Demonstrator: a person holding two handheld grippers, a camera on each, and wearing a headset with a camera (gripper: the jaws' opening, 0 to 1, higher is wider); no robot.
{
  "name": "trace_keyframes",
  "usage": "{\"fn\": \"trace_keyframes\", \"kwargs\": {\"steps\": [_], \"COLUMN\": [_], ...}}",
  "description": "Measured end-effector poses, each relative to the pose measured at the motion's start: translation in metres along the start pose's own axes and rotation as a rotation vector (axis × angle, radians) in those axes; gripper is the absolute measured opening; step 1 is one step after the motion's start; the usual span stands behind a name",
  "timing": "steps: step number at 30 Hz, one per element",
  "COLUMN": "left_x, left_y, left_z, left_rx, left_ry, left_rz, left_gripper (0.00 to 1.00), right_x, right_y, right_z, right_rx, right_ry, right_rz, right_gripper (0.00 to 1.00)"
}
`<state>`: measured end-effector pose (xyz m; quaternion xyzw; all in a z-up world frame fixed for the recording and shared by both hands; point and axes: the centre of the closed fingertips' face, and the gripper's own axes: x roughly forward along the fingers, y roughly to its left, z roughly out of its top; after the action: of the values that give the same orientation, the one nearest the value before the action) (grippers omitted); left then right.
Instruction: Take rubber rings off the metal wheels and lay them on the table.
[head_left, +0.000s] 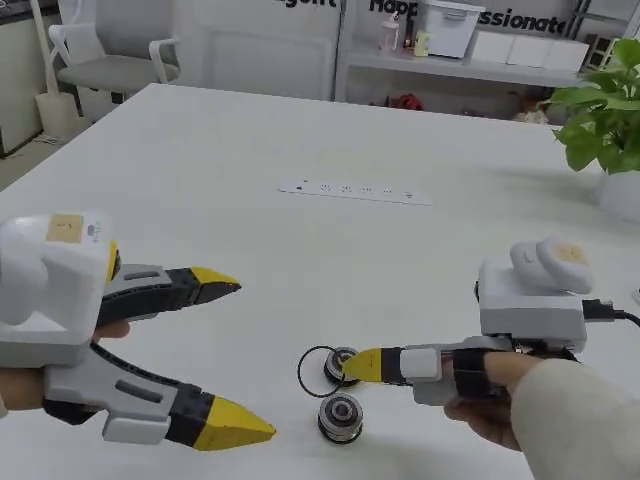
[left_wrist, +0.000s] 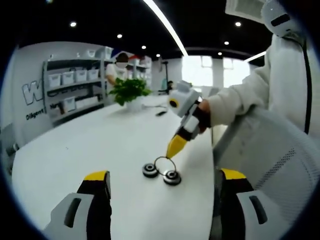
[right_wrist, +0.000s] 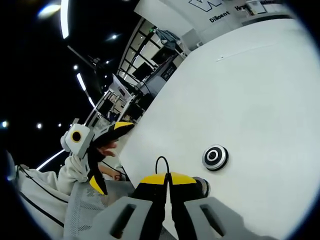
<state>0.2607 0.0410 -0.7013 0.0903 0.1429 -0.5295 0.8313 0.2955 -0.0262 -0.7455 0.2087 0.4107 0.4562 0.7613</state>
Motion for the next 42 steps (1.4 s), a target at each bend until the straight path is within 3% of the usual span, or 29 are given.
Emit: {"fn": "trace_keyframes", "kwargs": {"steps": [3,9,13,24,29,42], "left_x": [-0.006,-0.015,-0.021,-0.017,-0.016,-0.013], "left_y": [0.003,0.006,0.012,0.007,0.005,0.002], "left_z": [-0.009,-0.031,-0.038,-0.043,-0.044,-0.048], "left_rx": [-0.023,-0.068,-0.11,-0.119,-0.117,-0.12], "left_ry": [0.004,0.023,0.003,0.019,0.025,0.04], "left_rz": [0.018,0.051,0.089,0.065,0.06,0.042], "left_gripper": [0.98,0.97,0.96,0.95,0.96,0.95], "right_x": [0.0,0.001,0.004,0.015,0.022,0.037], "right_y": [0.002,0.004,0.006,0.018,0.018,0.02], "right_z": [0.001,0.001,-0.002,-0.005,-0.013,-0.018], "right_rx": [-0.004,-0.002,-0.008,0.005,-0.017,-0.119], "right_ry": [-0.005,-0.006,0.007,0.019,0.051,0.075], "right_rz": [0.005,0.009,0.013,0.051,0.043,0.008], "right_gripper": [0.0,0.0,0.0,0.0,0.0,0.0]}}
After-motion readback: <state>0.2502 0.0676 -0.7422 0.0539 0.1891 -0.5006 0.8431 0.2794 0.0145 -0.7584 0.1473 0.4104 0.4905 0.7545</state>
